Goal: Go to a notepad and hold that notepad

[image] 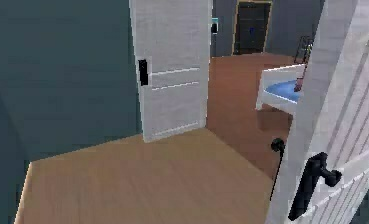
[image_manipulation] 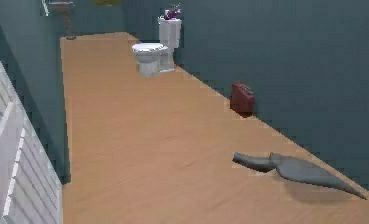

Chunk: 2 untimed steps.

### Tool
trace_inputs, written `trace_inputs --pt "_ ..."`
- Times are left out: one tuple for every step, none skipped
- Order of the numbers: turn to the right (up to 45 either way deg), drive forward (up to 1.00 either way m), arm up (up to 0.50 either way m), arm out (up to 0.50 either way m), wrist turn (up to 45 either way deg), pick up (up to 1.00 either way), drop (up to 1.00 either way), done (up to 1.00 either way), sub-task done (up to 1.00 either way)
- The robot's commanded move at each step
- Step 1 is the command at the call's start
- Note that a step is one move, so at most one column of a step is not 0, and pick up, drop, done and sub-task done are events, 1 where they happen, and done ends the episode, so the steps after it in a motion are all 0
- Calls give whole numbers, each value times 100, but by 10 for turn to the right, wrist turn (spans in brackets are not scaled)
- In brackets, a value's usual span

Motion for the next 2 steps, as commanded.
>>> trace_inputs --pt "-240 0 0 0 0 0 0 0 0" --pt "0 75 0 0 0 0 0 0 0"
